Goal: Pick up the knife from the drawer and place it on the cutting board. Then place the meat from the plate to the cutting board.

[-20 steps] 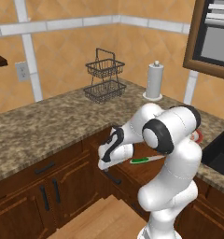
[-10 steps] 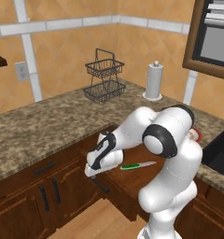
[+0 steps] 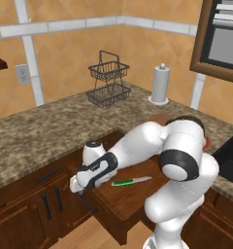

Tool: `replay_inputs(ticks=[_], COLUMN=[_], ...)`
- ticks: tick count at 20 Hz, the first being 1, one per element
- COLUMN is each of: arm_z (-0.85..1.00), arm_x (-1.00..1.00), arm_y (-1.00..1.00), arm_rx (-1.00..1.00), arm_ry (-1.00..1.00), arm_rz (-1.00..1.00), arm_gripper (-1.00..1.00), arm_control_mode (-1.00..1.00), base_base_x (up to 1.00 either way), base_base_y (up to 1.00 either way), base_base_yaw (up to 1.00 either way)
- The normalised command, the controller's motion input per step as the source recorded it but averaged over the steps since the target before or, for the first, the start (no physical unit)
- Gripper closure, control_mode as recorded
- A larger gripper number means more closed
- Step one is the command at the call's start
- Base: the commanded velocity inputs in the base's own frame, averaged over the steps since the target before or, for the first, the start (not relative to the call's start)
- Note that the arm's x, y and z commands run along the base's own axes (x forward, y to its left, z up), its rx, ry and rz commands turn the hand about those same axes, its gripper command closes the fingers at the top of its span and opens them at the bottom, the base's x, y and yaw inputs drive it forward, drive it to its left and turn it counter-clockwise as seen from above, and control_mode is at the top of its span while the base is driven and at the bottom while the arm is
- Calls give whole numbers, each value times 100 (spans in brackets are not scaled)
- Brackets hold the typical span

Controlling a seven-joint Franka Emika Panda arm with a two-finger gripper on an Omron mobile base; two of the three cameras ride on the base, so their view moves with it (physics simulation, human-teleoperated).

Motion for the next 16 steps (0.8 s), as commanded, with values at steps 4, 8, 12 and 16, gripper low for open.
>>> replay_inputs(ticks=[4, 8, 12, 16], arm_z=[100, 56, 0, -7], arm_x=[-4, 42, 26, 10], arm_y=[-3, -69, -72, -66], arm_rx=[-2, 0, 0, 0], arm_ry=[3, 15, 11, 13], arm_rz=[-10, -26, -74, -80], arm_gripper=[-100, -100, -100, -100], arm_control_mode=[-100, -100, -100, -100], base_base_x=[0, 0, 0, 0], base_base_y=[0, 0, 0, 0], base_base_yaw=[0, 0, 0, 0])
